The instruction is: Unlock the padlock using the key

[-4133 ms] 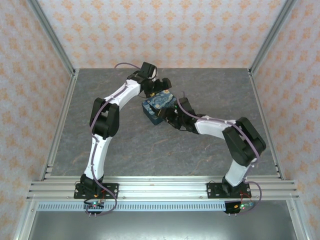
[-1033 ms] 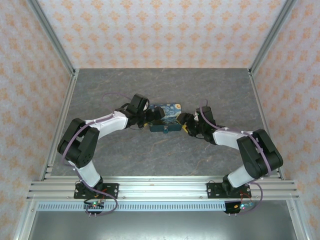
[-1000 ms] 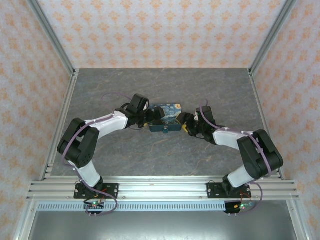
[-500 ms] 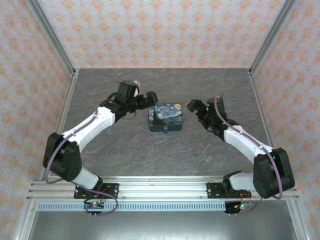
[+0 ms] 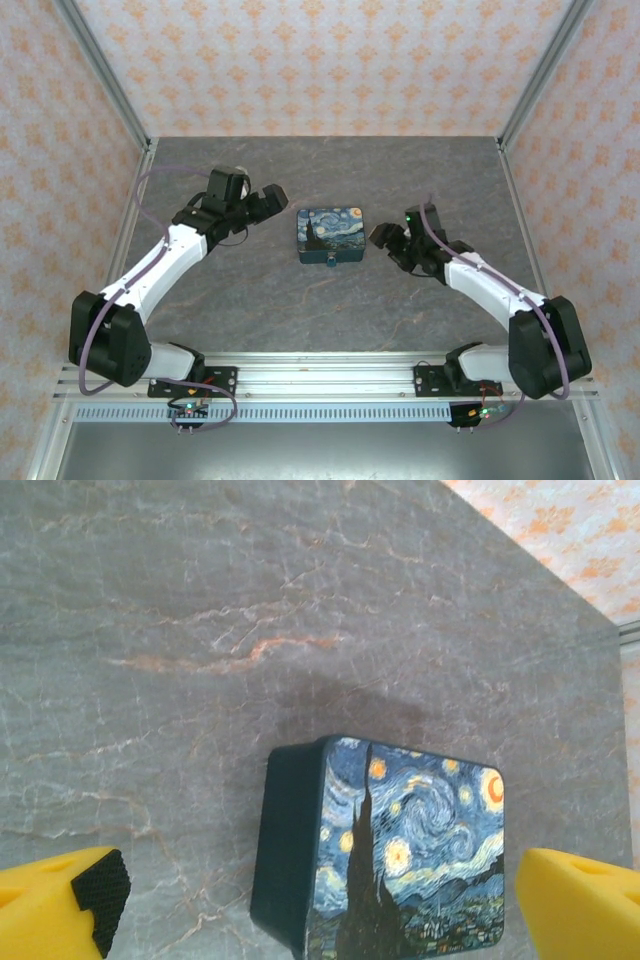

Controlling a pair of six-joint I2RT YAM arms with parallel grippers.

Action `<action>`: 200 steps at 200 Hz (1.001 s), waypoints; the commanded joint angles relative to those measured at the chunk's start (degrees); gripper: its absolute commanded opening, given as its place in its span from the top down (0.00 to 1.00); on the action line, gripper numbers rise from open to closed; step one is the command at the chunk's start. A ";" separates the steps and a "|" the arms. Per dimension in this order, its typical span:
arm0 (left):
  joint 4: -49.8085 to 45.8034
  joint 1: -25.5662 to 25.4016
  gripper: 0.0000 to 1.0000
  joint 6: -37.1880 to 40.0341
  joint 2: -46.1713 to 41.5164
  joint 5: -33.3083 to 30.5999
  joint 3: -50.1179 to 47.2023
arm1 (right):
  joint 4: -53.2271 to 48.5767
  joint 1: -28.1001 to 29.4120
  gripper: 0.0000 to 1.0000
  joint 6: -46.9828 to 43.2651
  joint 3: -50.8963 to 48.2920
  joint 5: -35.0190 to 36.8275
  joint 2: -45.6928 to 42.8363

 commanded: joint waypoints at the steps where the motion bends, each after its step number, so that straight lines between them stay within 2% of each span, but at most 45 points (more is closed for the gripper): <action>1: -2.37 0.21 0.00 -0.14 -1.82 2.51 -0.75 | -9.57 4.86 0.35 -8.13 2.99 5.06 -1.34; 22: -2.59 0.65 0.00 -0.91 -1.80 4.29 -1.84 | -11.28 10.20 0.35 -13.17 2.39 7.60 -1.72; 39: -1.65 1.11 0.00 -2.43 -2.01 5.66 -3.24 | -12.87 12.00 0.38 -14.37 2.30 7.76 -1.01; 59: 0.04 1.11 0.00 -4.21 -2.87 5.52 -5.04 | -14.58 13.43 0.42 -9.98 2.11 8.36 -0.63; 84: 0.41 1.11 0.00 -5.95 -4.74 4.08 -6.71 | -12.03 18.22 0.45 -0.64 0.20 9.89 -1.21; 102: 0.34 1.09 0.00 -7.05 -6.84 2.92 -8.23 | -11.04 21.88 0.45 -0.17 1.03 10.75 -0.47; 119: -0.15 1.11 0.00 -7.21 -8.75 2.47 -9.48 | -12.91 23.58 0.46 -6.11 3.62 10.89 1.59; 158: -2.88 1.09 0.00 -5.15 -10.80 2.85 -8.91 | -15.50 24.83 0.44 -26.97 7.45 6.55 6.79; 200: -4.62 1.11 0.00 -4.62 -10.49 1.96 -6.13 | -16.32 25.22 0.44 -37.85 9.96 2.13 12.63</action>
